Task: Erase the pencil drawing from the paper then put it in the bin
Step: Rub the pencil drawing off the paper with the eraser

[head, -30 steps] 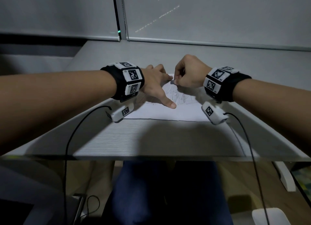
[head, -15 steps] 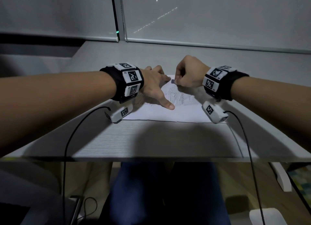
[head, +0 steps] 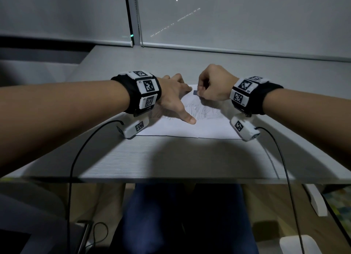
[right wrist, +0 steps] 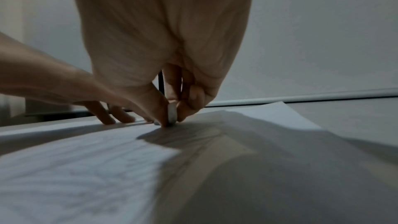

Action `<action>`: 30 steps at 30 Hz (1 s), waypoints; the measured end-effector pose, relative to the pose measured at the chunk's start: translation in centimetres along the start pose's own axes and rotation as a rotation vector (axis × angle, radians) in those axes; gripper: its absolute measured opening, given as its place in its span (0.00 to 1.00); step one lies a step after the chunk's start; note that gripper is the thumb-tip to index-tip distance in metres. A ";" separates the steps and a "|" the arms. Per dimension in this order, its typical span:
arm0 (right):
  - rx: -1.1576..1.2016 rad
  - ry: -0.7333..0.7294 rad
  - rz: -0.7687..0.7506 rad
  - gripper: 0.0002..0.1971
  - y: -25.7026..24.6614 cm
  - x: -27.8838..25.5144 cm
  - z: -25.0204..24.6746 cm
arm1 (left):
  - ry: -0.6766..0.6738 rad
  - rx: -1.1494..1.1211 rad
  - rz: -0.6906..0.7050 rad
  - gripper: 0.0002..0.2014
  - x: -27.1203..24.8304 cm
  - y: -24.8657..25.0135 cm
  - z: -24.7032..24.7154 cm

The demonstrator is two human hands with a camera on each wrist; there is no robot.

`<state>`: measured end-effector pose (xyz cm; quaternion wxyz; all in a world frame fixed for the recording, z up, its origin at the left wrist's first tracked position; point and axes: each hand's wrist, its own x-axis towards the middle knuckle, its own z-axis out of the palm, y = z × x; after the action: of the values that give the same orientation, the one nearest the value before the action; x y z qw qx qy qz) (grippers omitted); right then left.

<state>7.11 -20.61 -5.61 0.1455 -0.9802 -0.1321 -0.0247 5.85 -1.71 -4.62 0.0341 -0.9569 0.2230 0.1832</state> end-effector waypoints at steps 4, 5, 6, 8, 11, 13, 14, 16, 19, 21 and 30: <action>0.006 -0.050 -0.076 0.06 -0.7 -1.3 0.4 | -0.010 0.003 0.013 0.59 0.0 0.0 0.0; 0.012 -0.082 -0.108 0.06 -1.0 -1.7 0.3 | -0.017 0.007 0.013 0.57 0.0 0.0 -0.1; 0.020 -0.117 -0.130 0.06 -1.2 -2.0 0.2 | -0.025 0.009 0.010 0.56 0.0 0.1 -0.2; 0.024 -0.139 -0.133 0.06 -1.3 -1.9 -0.1 | -0.039 0.014 -0.001 0.58 0.1 0.3 -0.4; 0.010 -0.036 -0.044 0.07 -0.2 -0.7 -0.3 | -0.053 0.044 -0.008 0.63 0.3 0.4 -0.5; 0.005 0.009 0.004 0.07 0.1 -0.2 -0.2 | -0.054 0.049 -0.004 0.64 0.3 0.4 -0.5; 0.003 0.013 0.004 0.06 0.0 -0.3 0.0 | -0.054 0.051 -0.003 0.63 0.3 0.4 -0.5; 0.010 -0.019 -0.041 0.06 -0.7 -1.1 0.1 | -0.054 0.057 0.003 0.60 0.3 0.5 -0.5; 0.051 -0.143 -0.152 0.06 -2.2 -2.9 0.2 | -0.073 0.082 0.018 0.52 0.3 0.5 -0.6; 0.080 -0.199 -0.191 0.05 -2.4 -3.3 0.2 | -0.088 0.106 0.031 0.49 0.4 0.6 -0.5; 0.041 0.001 -0.054 0.06 -0.7 -1.5 0.5 | -0.079 0.119 0.007 0.65 1.0 0.6 -0.5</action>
<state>5.52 -20.15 -6.01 0.1647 -0.9731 -0.1587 -0.0265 6.54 -2.71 -4.53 0.0989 -0.9443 0.2354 0.2075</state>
